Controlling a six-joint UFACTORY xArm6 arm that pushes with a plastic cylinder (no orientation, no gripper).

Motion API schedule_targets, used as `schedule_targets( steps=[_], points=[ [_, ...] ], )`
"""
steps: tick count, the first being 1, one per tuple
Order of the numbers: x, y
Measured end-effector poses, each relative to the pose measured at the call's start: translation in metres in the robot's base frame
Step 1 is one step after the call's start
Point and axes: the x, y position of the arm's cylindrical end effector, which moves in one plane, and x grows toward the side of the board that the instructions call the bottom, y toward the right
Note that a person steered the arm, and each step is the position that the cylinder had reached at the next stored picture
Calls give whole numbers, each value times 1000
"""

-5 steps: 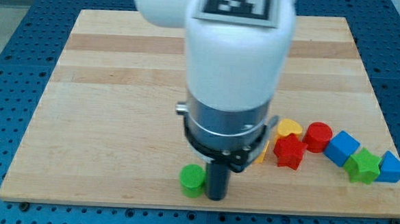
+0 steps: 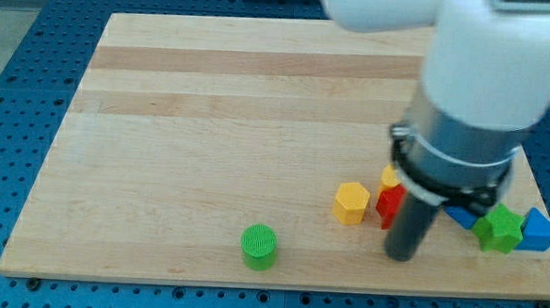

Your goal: Place the hexagon and red star above the green circle

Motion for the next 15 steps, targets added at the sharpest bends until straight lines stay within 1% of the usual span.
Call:
schedule_targets(
  steps=[1, 3, 4, 5, 6, 7, 9, 10, 11, 12, 13, 14, 15],
  points=[
    [-19, 7],
    [-64, -90],
    [-80, -112],
    [-67, -74],
    [-40, -64],
    [-37, -94],
    [-95, -171],
    [-87, -150],
    [-60, -77],
    [-50, -11],
    [-37, 31],
    [-7, 33],
    [-20, 45]
  ],
)
